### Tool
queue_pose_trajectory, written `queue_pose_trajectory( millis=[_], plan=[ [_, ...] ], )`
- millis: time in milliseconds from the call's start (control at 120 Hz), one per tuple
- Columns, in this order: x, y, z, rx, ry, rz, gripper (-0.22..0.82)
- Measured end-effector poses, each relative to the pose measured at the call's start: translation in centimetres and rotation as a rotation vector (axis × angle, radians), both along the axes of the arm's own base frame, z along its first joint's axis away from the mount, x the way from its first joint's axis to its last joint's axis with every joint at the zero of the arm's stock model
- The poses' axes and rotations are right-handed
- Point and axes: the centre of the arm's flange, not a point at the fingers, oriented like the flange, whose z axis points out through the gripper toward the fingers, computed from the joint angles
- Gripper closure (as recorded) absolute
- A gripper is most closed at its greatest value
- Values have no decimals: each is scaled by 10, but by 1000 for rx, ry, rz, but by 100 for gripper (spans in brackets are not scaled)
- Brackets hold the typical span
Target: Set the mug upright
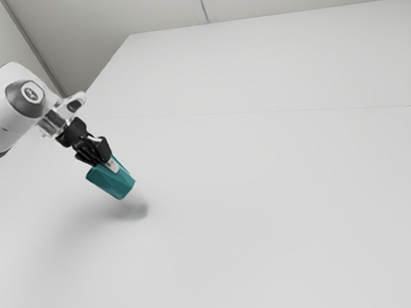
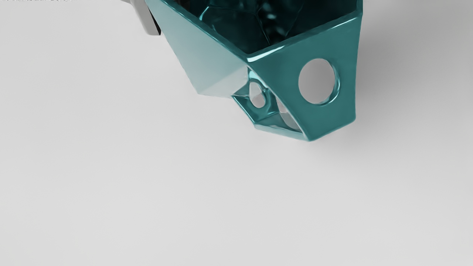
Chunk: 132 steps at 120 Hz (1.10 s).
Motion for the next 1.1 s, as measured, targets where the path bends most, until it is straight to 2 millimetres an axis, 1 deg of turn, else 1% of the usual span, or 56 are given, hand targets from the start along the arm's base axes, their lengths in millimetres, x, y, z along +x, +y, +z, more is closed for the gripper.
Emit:
queue_pose_trajectory(
  millis=[83,233,300,450,567,667,733,892,1100],
  plan=[
    [7,-12,2,69,33,-11,79],
    [21,-29,0,156,80,-5,79],
    [23,-36,0,182,96,6,79],
    [27,-63,-1,237,126,15,79],
    [27,-66,-7,260,151,57,79],
    [28,-76,-10,280,162,78,79],
    [28,-82,-17,290,172,93,79],
    [29,-97,-27,302,187,125,79],
    [31,-103,-44,321,210,168,79]
  ],
)
